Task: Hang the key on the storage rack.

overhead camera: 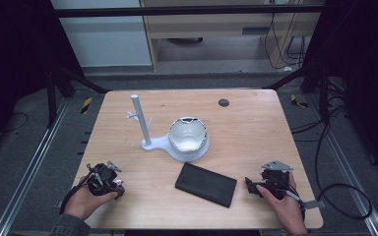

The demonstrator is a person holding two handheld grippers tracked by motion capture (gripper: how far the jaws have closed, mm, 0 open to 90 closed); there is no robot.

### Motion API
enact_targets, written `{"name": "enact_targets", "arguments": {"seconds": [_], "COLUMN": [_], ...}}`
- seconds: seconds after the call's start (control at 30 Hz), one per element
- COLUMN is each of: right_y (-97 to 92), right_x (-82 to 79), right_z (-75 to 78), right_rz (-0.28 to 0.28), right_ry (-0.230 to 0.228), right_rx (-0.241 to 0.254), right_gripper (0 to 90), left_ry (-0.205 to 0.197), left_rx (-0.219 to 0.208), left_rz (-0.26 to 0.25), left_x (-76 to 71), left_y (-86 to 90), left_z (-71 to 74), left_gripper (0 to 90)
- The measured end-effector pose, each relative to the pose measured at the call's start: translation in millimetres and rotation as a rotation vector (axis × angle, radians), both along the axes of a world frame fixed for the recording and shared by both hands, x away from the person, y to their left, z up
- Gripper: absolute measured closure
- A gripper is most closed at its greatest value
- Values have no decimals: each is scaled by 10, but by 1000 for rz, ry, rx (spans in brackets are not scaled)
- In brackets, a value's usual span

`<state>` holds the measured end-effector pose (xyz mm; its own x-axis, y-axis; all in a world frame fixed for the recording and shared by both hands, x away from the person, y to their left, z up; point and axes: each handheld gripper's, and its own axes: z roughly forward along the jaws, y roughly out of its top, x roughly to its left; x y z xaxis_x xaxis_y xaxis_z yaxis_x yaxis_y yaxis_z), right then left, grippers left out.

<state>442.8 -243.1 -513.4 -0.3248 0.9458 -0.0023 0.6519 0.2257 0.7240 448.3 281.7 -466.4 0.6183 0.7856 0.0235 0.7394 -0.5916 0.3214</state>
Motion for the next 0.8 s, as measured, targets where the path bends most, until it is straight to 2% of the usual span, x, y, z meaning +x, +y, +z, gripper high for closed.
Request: {"name": "enact_targets", "arguments": {"seconds": [0.1,0.2,0.27,0.47,0.63,0.8], "right_y": [0,0,0,0,0,-1], "right_x": [0,0,0,0,1,1], "right_z": [0,0,0,0,0,0], "right_rz": [0,0,0,0,1,1], "right_ry": [0,0,0,0,0,0], "right_rx": [0,0,0,-1,0,-1], "right_gripper": [5,5,5,5,5,5], "left_ry": [-9,-9,-10,-17,-30,-20], "left_rx": [2,3,-5,18,16,17], "left_rz": [8,5,10,12,14,1], "left_x": [9,11,0,-27,-52,-64], "left_y": [29,44,46,15,5,-2], "left_z": [-8,-7,-10,-5,14,13], "left_gripper": [576,653,664,669,671,672]}}
